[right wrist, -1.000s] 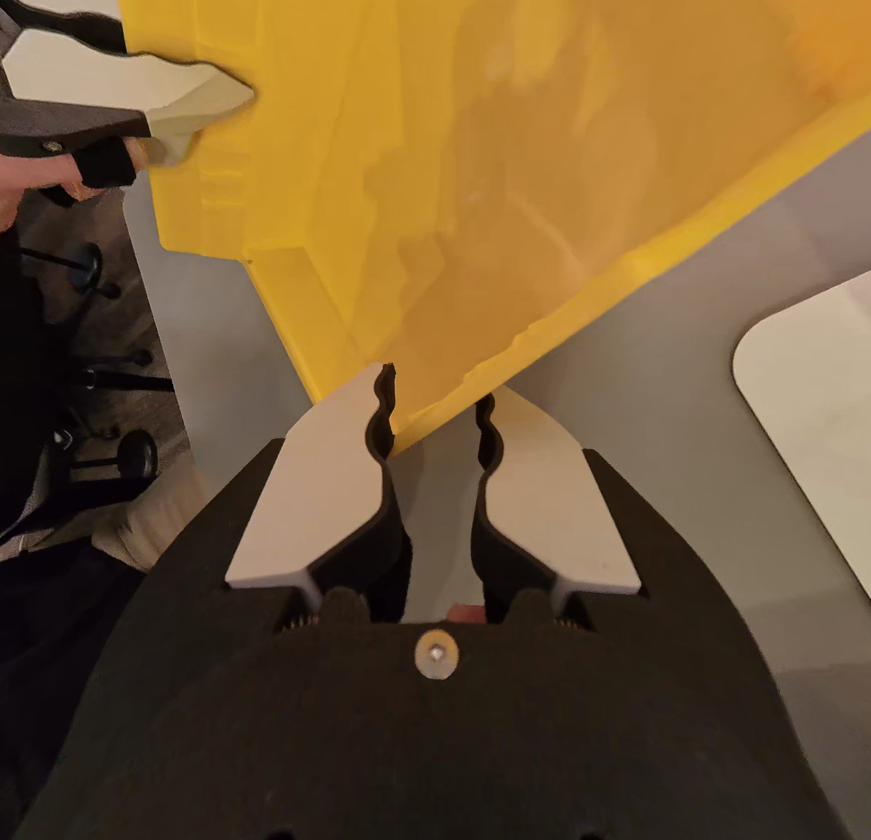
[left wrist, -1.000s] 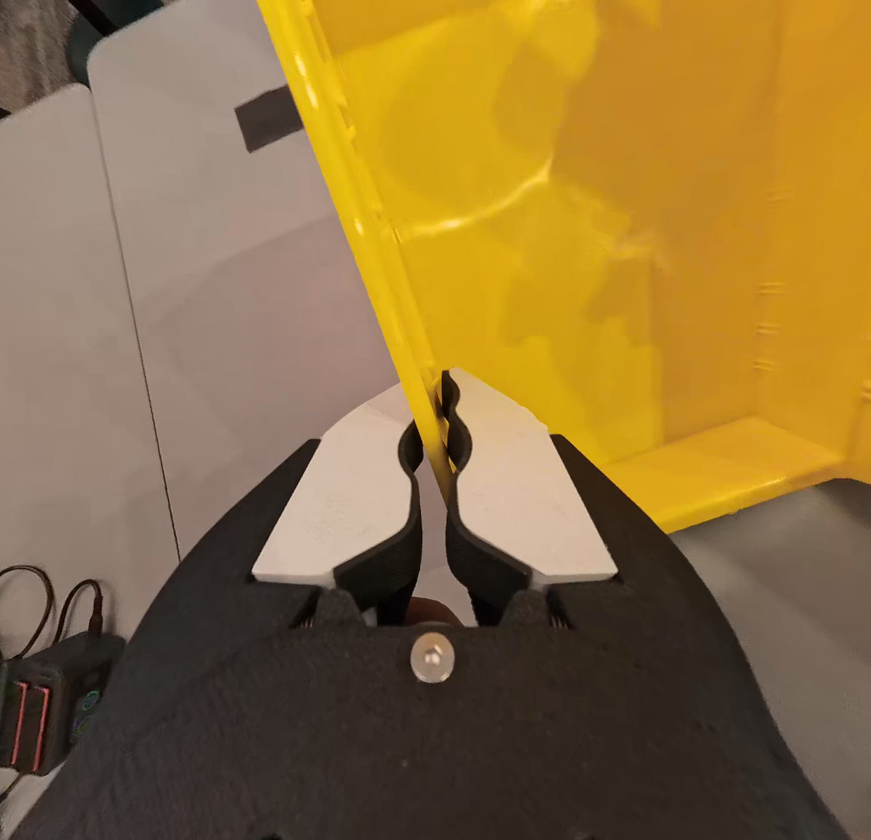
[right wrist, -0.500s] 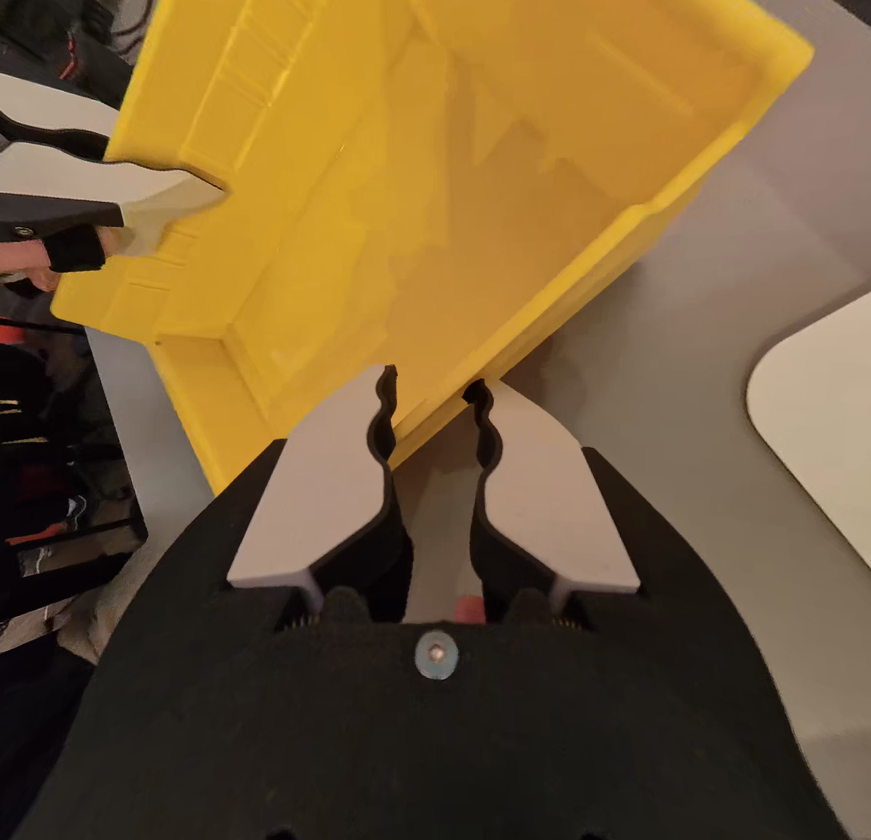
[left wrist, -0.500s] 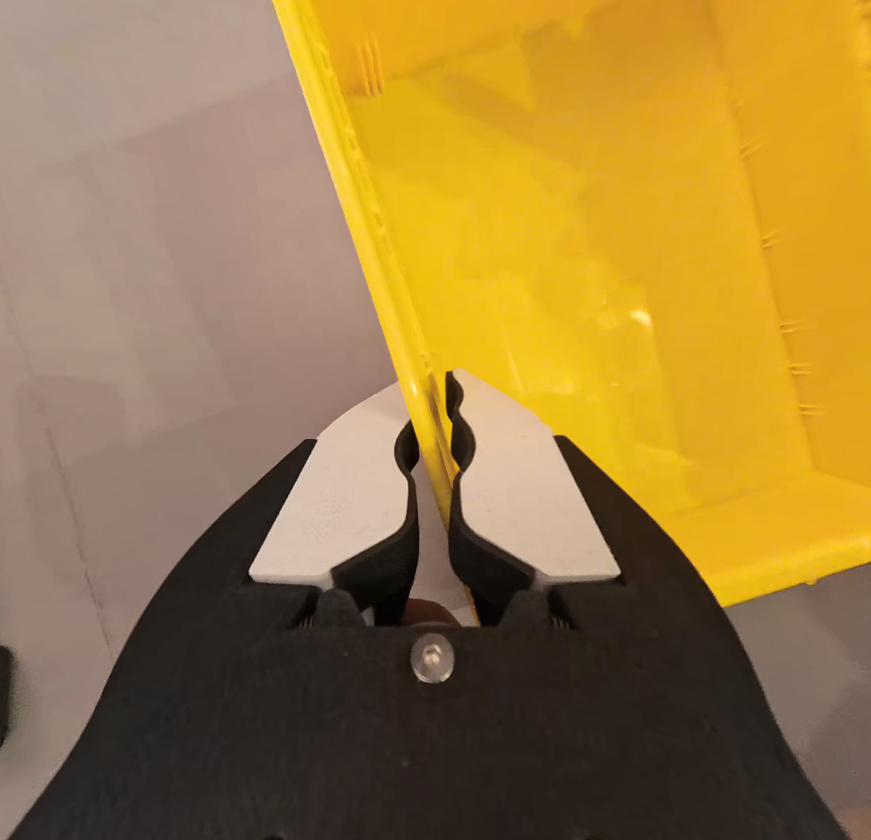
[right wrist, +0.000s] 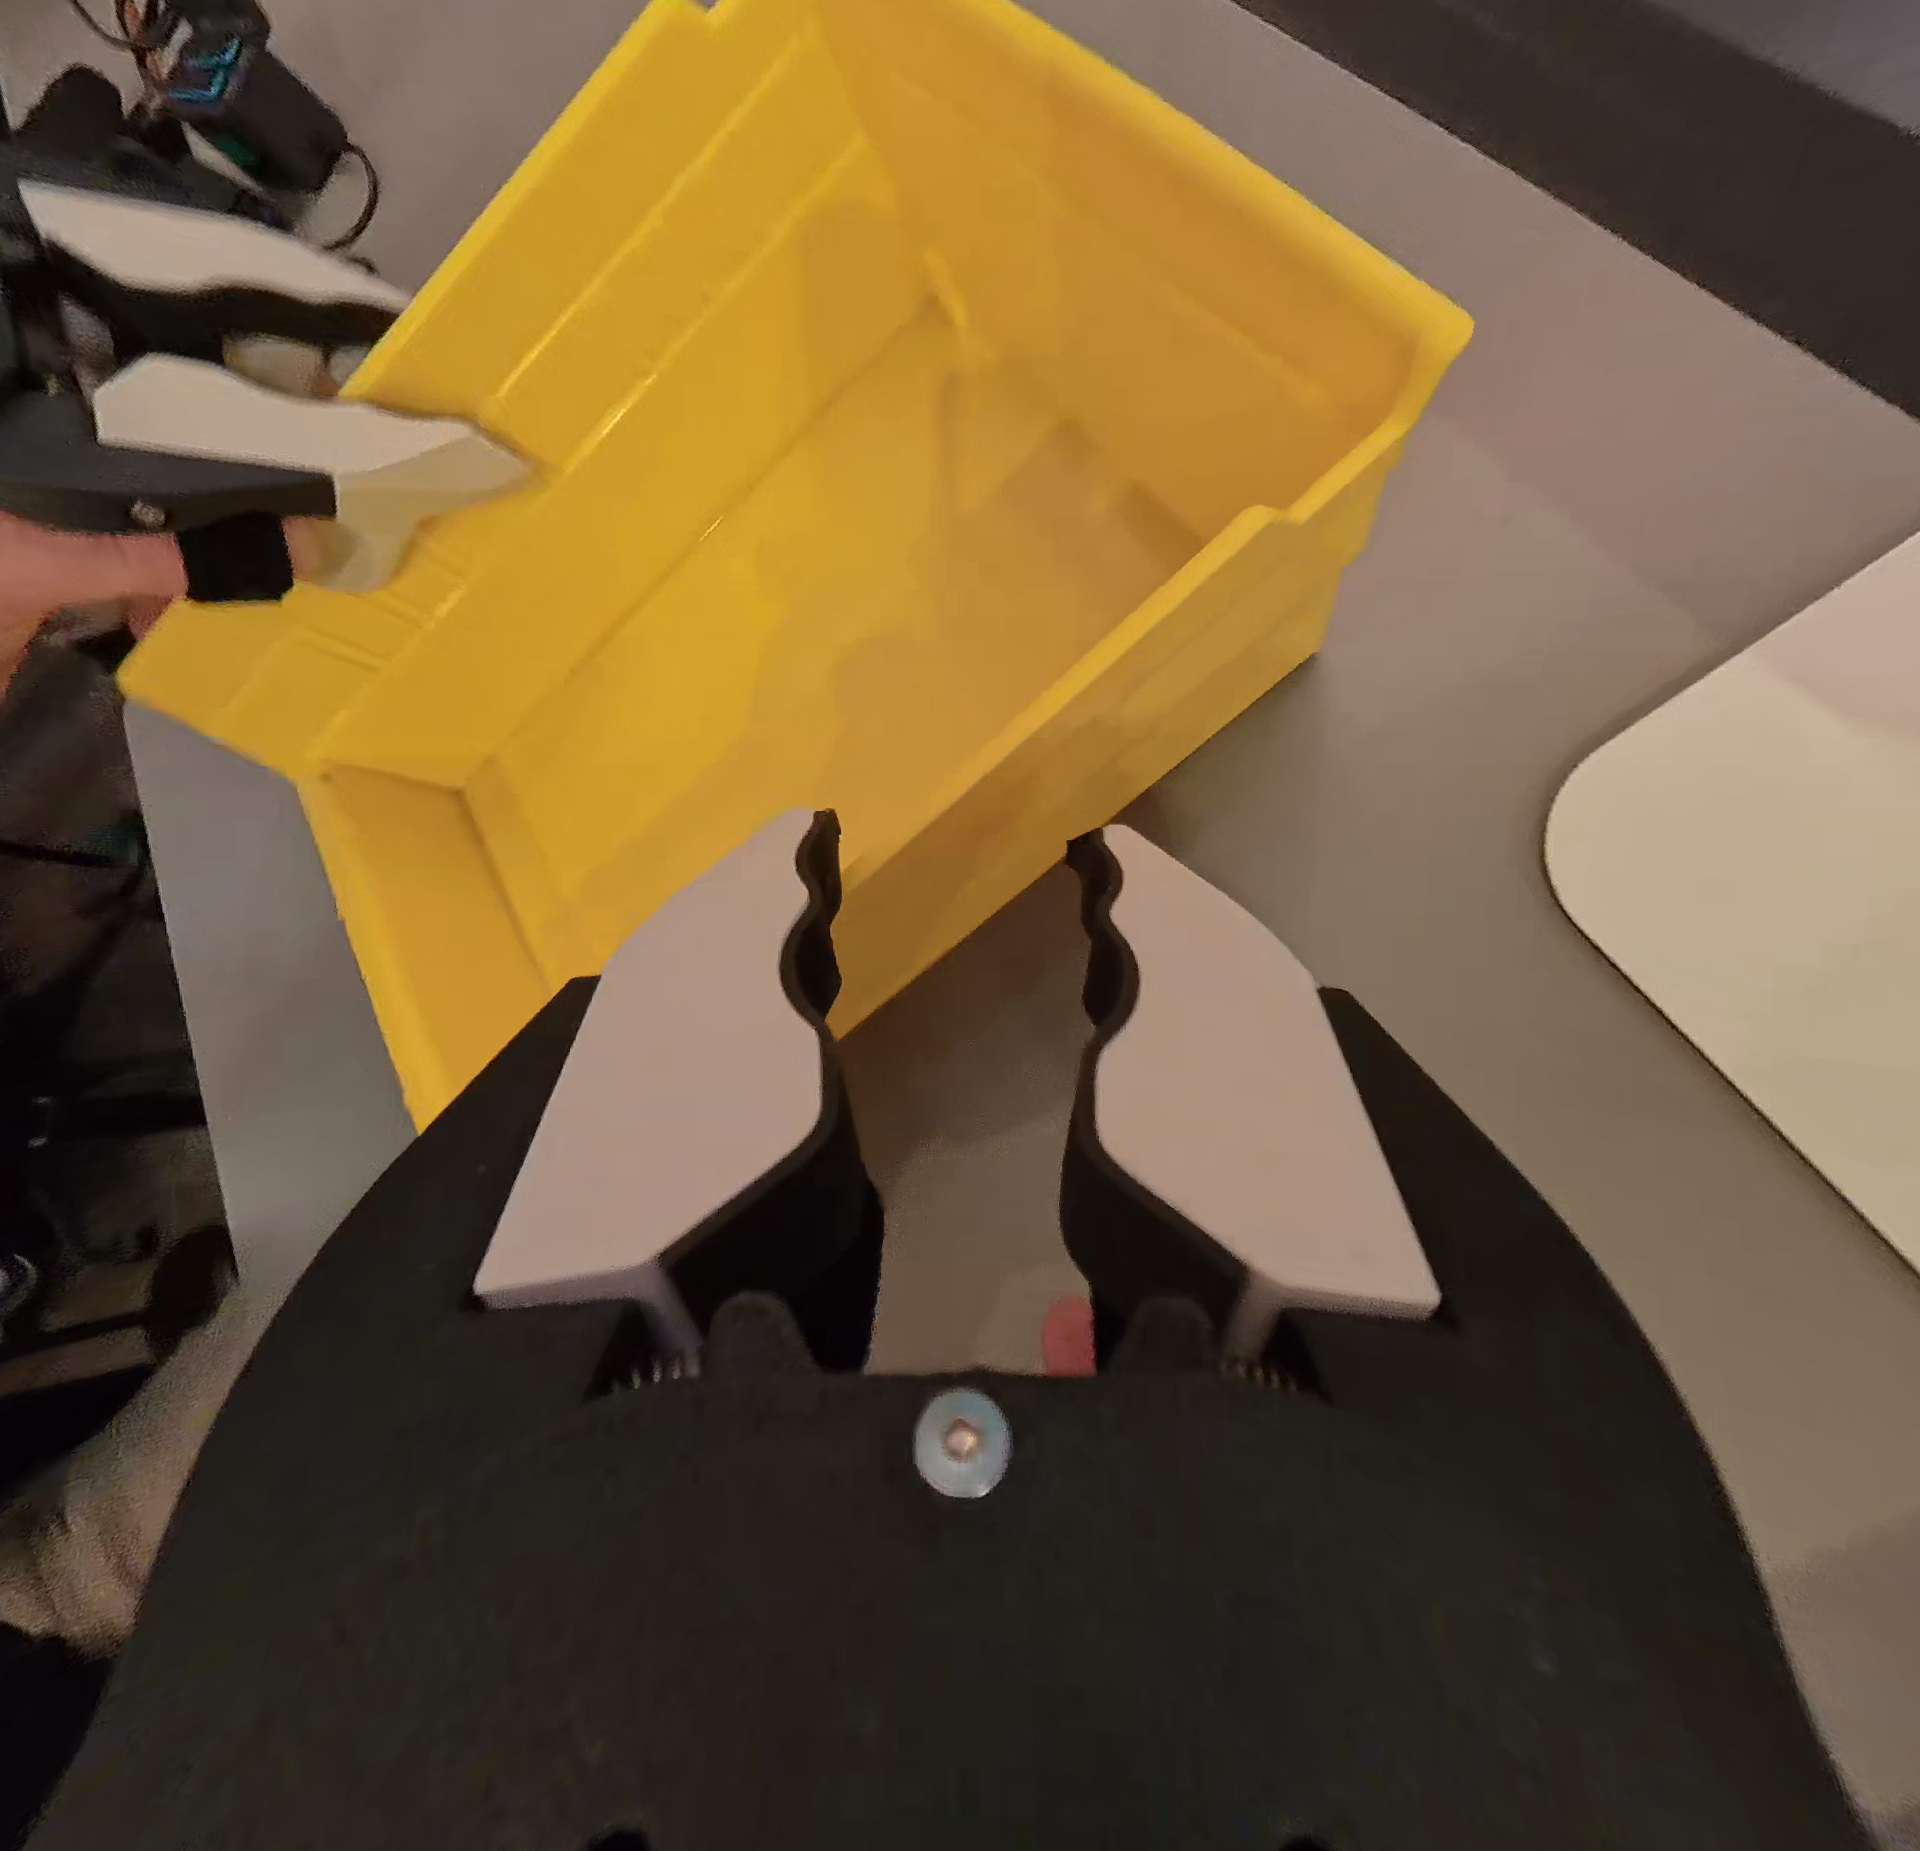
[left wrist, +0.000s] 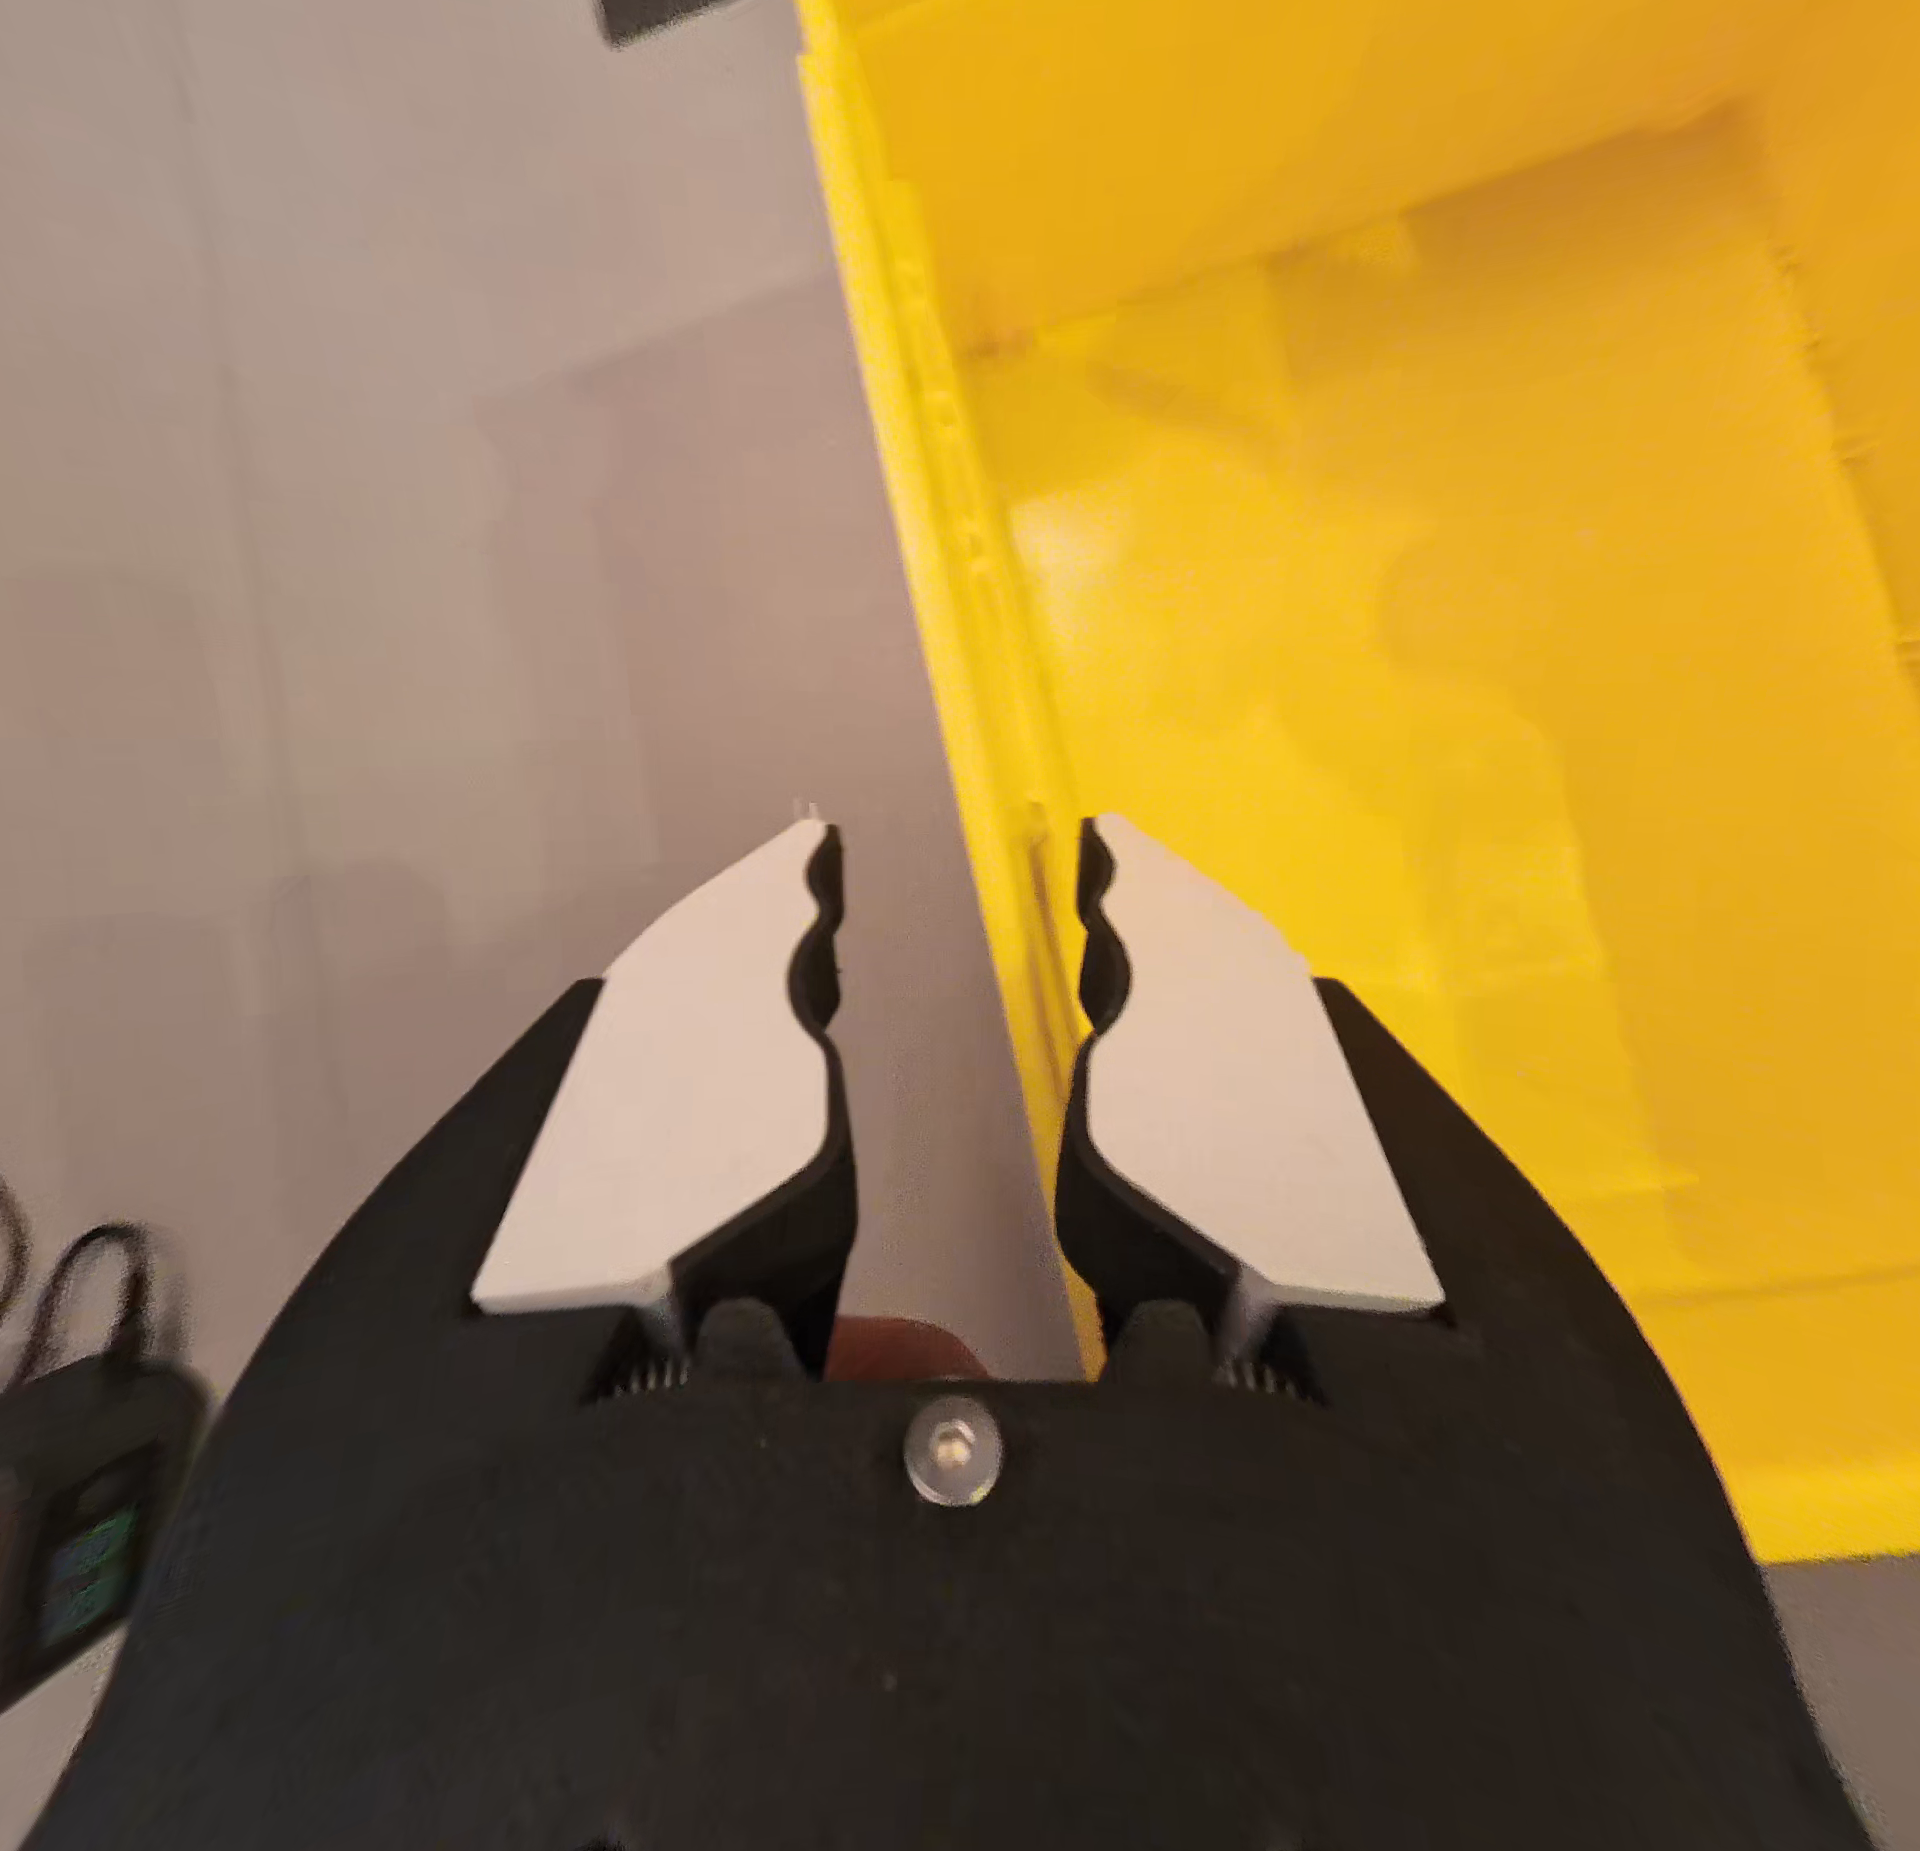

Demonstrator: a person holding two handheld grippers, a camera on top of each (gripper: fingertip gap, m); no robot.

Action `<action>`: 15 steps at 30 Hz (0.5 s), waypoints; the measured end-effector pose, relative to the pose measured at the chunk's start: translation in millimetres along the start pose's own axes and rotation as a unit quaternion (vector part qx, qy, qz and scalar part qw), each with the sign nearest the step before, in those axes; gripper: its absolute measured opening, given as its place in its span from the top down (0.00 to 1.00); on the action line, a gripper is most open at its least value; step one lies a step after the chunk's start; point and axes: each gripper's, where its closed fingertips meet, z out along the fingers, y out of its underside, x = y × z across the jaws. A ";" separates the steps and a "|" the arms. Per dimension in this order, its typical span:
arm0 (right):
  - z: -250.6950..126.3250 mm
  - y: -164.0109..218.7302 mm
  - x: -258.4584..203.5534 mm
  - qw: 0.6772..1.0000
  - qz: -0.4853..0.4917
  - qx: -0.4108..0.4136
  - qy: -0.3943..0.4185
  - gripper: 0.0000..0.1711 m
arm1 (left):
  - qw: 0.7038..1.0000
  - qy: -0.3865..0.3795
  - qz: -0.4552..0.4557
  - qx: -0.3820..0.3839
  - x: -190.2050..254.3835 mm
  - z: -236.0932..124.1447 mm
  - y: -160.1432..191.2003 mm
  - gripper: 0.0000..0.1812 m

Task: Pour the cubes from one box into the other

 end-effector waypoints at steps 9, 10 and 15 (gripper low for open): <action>-98.4 -2.8 -16.9 0.993 -0.078 0.086 0.034 0.75 | 0.998 -0.045 0.011 0.037 -8.7 -32.5 -15.5 0.61; -112.1 -1.2 -19.2 0.990 -0.087 0.099 0.038 0.75 | 0.998 -0.045 0.023 0.034 -5.3 -35.9 -15.5 0.61; -183.6 18.3 -15.6 0.980 -0.111 0.147 0.074 0.76 | 0.994 -0.058 0.042 0.079 13.2 -61.6 -38.9 0.63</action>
